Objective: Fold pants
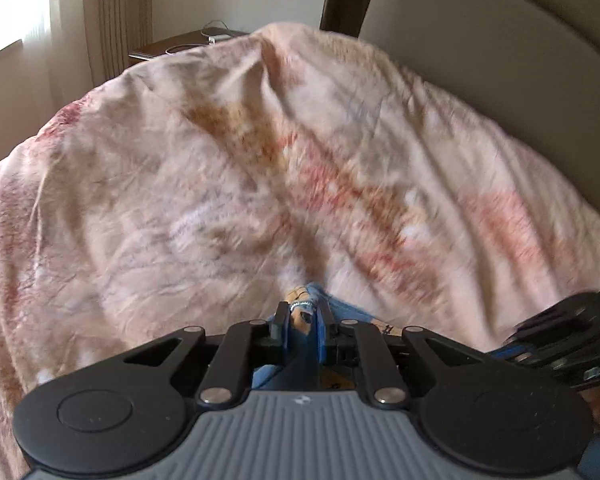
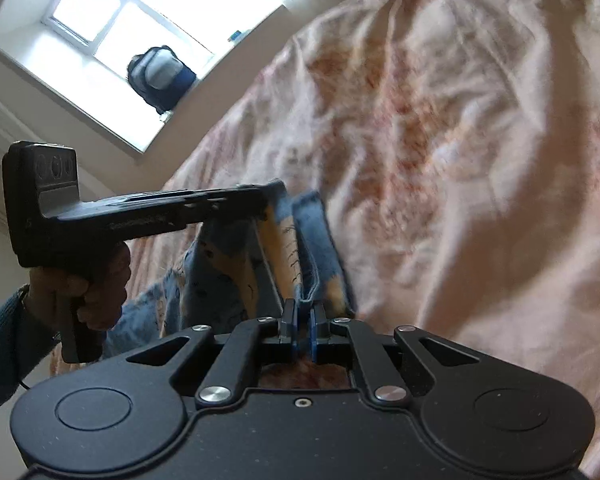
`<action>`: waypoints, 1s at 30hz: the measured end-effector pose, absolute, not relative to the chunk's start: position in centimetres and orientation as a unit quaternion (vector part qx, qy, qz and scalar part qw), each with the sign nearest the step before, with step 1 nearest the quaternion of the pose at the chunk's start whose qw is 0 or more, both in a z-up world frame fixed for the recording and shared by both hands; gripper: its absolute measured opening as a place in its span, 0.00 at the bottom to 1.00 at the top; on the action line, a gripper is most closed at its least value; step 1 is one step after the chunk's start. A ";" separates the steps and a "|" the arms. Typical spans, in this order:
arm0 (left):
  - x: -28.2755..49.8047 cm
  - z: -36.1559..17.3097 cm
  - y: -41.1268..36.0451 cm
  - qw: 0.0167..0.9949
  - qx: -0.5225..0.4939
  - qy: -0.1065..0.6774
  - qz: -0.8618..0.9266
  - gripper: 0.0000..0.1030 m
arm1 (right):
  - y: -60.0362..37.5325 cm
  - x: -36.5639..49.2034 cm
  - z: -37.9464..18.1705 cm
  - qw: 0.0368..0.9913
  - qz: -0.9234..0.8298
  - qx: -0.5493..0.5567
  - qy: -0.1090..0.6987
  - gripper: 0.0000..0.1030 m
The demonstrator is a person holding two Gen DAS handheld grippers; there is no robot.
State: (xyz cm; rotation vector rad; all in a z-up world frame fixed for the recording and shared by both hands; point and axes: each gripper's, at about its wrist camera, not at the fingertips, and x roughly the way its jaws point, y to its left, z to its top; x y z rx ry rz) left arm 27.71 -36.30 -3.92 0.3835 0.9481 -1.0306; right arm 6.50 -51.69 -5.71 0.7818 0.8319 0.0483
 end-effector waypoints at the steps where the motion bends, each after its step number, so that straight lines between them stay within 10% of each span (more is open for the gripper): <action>1: 27.6 -4.2 -36.3 0.750 0.182 0.430 -0.468 0.23 | -51.8 6.5 -5.8 0.841 0.023 0.368 0.397 0.07; 5: 27.9 -3.8 -35.6 0.770 0.191 0.407 -0.454 0.73 | -52.2 5.6 -5.9 0.843 0.029 0.351 0.408 0.26; 14: 30.8 -3.8 -35.9 0.712 0.179 0.459 -0.500 0.78 | -52.4 5.9 -5.9 0.867 0.055 0.315 0.383 0.56; 21: 31.3 -2.5 -36.1 0.694 0.185 0.468 -0.515 0.62 | -51.1 7.2 -6.8 0.878 0.070 0.275 0.384 0.67; 25: 30.3 -3.3 -37.9 0.671 0.222 0.482 -0.519 0.14 | -51.1 7.3 -7.3 0.876 0.075 0.288 0.379 0.75; 30: 28.2 -2.6 -38.0 0.680 0.228 0.415 -0.560 0.12 | -50.9 7.1 -7.2 0.881 0.083 0.277 0.376 0.79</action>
